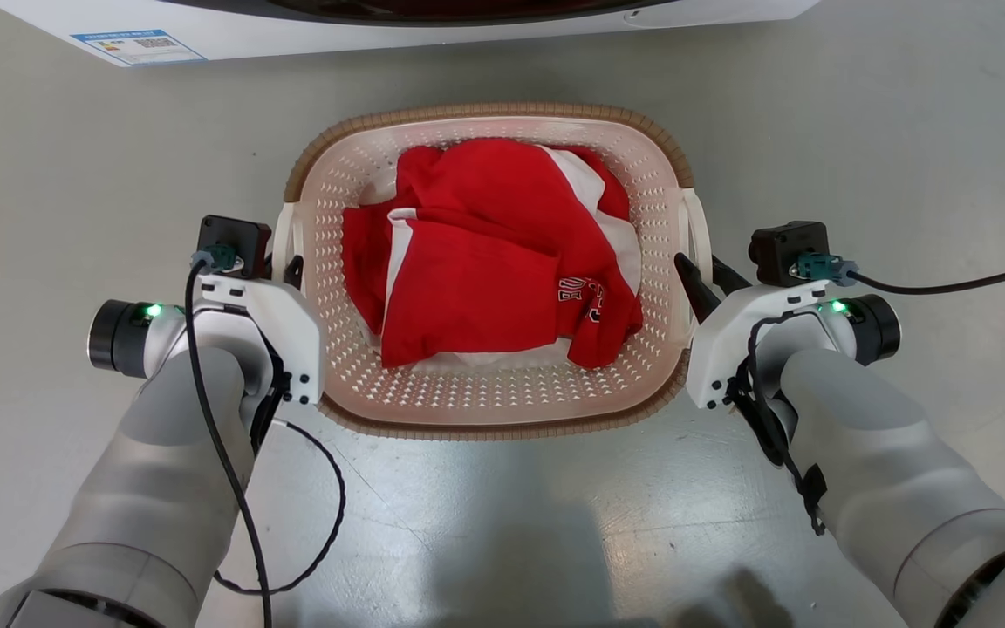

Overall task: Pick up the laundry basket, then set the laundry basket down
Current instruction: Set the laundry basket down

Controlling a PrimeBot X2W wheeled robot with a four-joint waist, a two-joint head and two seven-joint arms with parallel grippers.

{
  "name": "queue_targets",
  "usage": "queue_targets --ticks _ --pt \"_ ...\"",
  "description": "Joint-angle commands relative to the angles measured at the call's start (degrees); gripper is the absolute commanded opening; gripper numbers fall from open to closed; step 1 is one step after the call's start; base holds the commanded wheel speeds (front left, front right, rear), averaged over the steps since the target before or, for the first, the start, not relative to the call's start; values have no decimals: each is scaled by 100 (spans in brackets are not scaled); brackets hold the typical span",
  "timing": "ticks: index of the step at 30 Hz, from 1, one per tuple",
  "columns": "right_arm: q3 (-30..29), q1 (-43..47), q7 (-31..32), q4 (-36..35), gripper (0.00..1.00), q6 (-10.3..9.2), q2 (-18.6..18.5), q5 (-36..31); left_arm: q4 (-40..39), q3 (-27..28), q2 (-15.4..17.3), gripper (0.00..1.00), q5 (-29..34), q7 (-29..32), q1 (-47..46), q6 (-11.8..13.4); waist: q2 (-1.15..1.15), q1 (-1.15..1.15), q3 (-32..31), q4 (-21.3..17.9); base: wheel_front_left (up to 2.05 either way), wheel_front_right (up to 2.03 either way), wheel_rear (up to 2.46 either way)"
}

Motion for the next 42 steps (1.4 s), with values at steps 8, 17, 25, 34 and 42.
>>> queue_targets --ticks 8,17,25,34,42 --pt "-8 115 -79 -26 0 41 56 -137 -20 1 215 0 -20 -68 -78 62 0 0 52 -12 0 0 0" --pt "-56 93 -80 -26 0 41 56 -176 -15 -44 219 0 -68 -62 -103 71 0 0 111 -30 0 0 0" --pt "-375 58 -39 -26 100 41 -21 -289 -10 17 224 100 -213 147 -42 209 0 0 199 -76 0 0 0" --pt "-831 11 -82 -26 100 41 17 -789 -8 98 268 100 -371 125 94 332 0 0 68 -145 0 0 0" --pt "-1344 273 -84 -196 100 41 49 -1310 -8 162 207 100 -520 -63 291 309 0 0 -299 -153 0 0 0"
